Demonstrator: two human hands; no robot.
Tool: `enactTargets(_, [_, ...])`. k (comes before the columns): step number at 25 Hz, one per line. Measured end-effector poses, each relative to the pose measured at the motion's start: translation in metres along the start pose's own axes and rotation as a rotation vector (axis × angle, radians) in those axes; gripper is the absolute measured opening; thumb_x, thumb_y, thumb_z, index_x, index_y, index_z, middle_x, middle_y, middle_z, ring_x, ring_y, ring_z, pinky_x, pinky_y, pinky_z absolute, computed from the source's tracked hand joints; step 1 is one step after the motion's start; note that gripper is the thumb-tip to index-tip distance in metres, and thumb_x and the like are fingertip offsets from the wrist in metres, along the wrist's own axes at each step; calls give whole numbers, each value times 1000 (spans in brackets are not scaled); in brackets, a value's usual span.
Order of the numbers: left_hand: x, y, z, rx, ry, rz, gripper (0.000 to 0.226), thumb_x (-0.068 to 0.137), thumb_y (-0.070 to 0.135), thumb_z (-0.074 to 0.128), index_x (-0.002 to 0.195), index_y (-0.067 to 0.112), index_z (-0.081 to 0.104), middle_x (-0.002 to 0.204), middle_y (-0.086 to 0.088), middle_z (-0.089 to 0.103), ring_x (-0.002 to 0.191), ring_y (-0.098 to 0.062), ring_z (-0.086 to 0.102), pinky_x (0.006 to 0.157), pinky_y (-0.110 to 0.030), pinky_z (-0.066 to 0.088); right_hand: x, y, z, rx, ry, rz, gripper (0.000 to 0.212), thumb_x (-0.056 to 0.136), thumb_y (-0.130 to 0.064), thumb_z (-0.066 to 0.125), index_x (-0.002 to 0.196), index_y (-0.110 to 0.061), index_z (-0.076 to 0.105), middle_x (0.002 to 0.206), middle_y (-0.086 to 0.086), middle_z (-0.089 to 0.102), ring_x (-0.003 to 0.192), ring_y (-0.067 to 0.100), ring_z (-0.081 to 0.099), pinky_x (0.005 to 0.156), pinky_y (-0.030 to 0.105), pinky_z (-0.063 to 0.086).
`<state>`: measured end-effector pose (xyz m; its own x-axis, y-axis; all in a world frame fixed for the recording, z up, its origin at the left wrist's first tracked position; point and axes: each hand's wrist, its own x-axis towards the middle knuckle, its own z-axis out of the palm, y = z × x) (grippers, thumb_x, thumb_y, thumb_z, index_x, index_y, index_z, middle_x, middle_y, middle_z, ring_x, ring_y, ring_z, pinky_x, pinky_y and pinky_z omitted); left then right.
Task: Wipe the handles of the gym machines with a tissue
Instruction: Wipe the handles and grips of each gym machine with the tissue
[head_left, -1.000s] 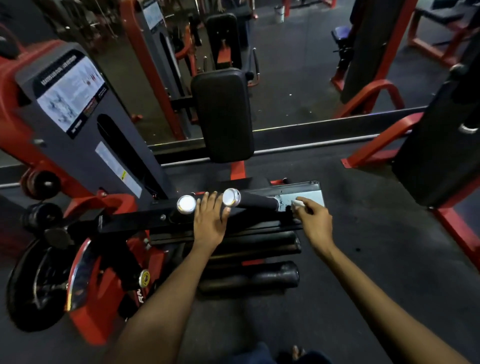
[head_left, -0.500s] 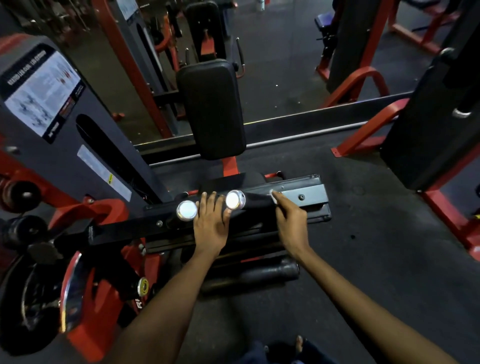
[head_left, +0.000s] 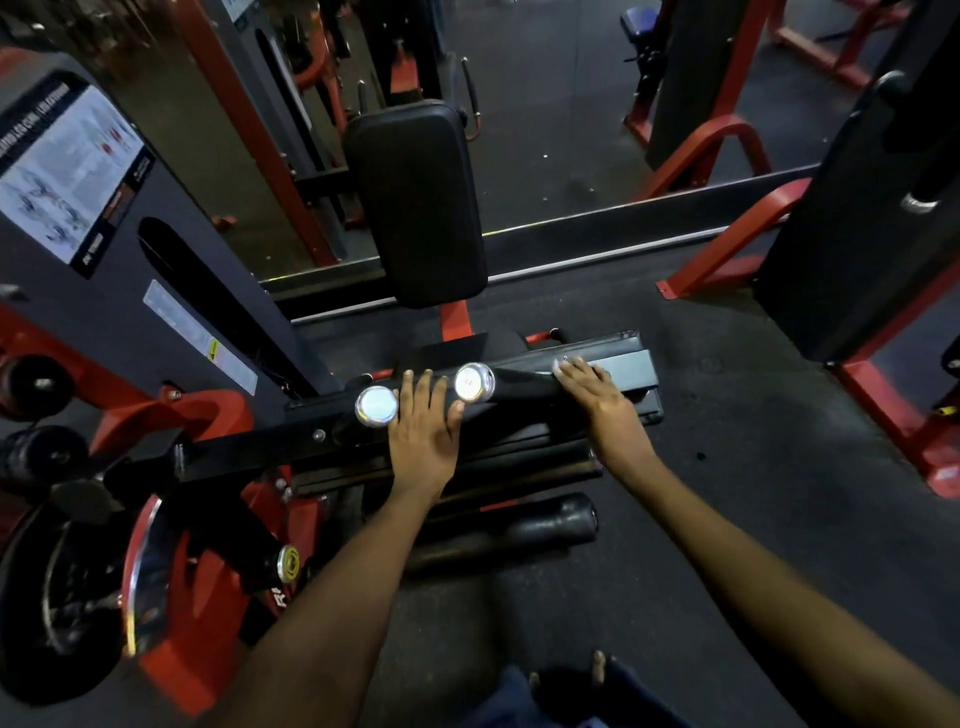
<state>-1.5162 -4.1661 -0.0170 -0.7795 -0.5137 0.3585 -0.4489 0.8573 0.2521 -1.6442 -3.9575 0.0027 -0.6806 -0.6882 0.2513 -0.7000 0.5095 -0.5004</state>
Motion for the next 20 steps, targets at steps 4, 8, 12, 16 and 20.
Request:
enactTargets(4, [2,0,-1,14,-17,8,55,99,40,29,129,4,58,136,-13,57,134,-34,44,103,-47,40,-33,8,7,-11,128,-35,69,68,26,45,131,-1,53,136,14,51,131,26,42,117,29,16])
enactTargets(8, [0,-1,-1,-7,-24,-12,55,99,40,29,130,3,56,137,-14,55,135,-34,42,105,-48,38,13,-15,3,60,85,48,69,66,24,40,130,3,51,136,18,50,132,33,40,116,29,15])
enactTargets(12, [1,-4,1,32,-1,27,52,99,38,32,128,2,56,134,-15,57,132,-36,46,106,-45,36,-43,3,15,47,108,-48,73,64,29,45,131,-2,53,137,12,51,131,19,41,114,20,20])
enactTargets(16, [6,-3,2,36,-18,0,54,100,41,28,131,5,55,138,-14,54,136,-35,41,109,-45,30,-8,-42,-8,522,383,600,35,87,6,51,118,-5,65,113,9,67,107,20,62,92,17,40])
enactTargets(20, [-2,-7,5,57,-10,40,51,99,39,32,128,4,56,137,-17,54,135,-37,42,111,-40,18,-20,-124,-9,609,396,197,47,82,13,52,126,-2,57,125,8,61,116,9,55,105,24,39])
